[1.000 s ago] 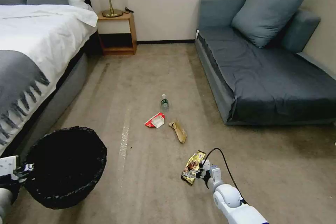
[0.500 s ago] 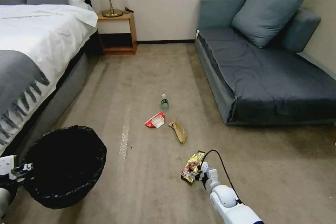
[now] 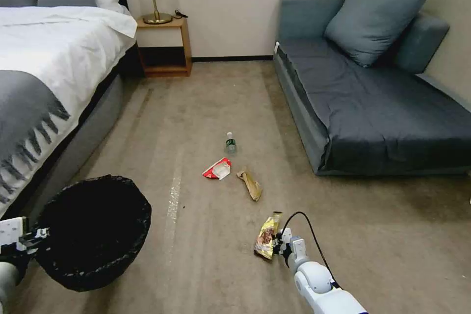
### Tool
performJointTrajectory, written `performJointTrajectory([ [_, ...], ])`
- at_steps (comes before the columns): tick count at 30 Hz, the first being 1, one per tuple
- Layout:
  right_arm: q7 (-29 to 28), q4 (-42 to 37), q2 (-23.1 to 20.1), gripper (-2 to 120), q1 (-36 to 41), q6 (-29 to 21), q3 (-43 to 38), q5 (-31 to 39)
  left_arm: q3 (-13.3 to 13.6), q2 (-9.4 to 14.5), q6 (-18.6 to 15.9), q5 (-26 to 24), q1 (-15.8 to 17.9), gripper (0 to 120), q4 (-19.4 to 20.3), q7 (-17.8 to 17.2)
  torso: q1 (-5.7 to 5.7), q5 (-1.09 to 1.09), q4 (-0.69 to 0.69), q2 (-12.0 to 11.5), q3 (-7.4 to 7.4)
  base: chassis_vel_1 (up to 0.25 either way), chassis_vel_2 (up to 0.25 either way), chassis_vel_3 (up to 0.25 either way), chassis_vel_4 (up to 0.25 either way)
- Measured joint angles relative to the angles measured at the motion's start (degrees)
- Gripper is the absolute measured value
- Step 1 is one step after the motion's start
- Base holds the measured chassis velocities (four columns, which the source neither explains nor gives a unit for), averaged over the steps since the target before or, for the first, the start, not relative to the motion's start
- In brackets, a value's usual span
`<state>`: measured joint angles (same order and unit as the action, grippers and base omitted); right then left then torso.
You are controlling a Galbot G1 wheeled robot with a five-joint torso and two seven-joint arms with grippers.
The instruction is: Pick up the trash bin, then pick up the garbage on the floor and place it into the trash bin.
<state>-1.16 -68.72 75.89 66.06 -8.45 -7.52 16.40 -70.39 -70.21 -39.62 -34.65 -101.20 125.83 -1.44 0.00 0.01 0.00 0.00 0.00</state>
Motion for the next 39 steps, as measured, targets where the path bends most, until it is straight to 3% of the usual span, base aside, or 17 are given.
performJointTrajectory([
  [5, -0.43, -6.71, -1.61, 0, 2.55, 1.41, -0.57, 1.52, 0.51, -0.06, 0.00, 0.02, 0.15, 4, -0.17, -0.09, 0.00, 0.00, 0.00, 0.00, 0.00, 0.000, 0.000, 0.000, 0.000],
  [8, -0.73, -18.51, -4.58, 0, 5.80, 5.00, 0.05, 2.49, 1.10, -0.10, 0.01, 0.13, 0.38, 4, -0.31, -0.27, 0.00, -0.02, 0.00, 0.00, 0.00, 0.000, 0.000, 0.000, 0.000],
  [10, -0.74, -20.70, -5.05, 0, 6.22, 5.63, 0.41, 2.64, 1.19, -0.13, 0.00, 0.16, 0.39, 4, -0.32, -0.30, 0.00, -0.02, -0.01, 0.00, 0.00, 0.000, 0.000, 0.000, 0.000],
  [12, -0.78, -28.26, -6.23, 0, 6.68, 7.41, 2.84, 2.86, 1.55, -0.27, -0.02, 0.50, 0.53, 4, -0.55, -0.40, 0.00, -0.01, 0.00, 0.00, -0.01, 0.000, 0.000, 0.000, 0.000],
  [17, -0.88, -37.57, -6.25, 0, 4.52, 8.18, 10.29, 2.96, 2.25, -0.59, -0.02, 1.23, 0.52, 4, -0.92, -0.47, 0.00, -0.02, 0.00, 0.00, -0.01, 0.000, 0.000, 0.000, 0.000],
  [29, -0.50, -36.88, 0.01, 0, -9.96, 10.33, 29.83, 0.55, 2.26, -1.39, -0.11, 1.79, -0.05, 4, -0.87, -0.48, 0.00, -0.03, 0.00, 0.00, 0.00, 0.000, 0.000, 0.000, 0.000],
  [39, -0.90, -31.84, 7.74, 0, -13.45, 8.52, 38.09, -2.55, 2.26, -1.87, -0.15, 2.02, -0.89, 4, 0.64, -0.47, 0.00, -0.02, 0.00, 0.00, 0.00, 0.000, 0.000, 0.000, 0.000],
])
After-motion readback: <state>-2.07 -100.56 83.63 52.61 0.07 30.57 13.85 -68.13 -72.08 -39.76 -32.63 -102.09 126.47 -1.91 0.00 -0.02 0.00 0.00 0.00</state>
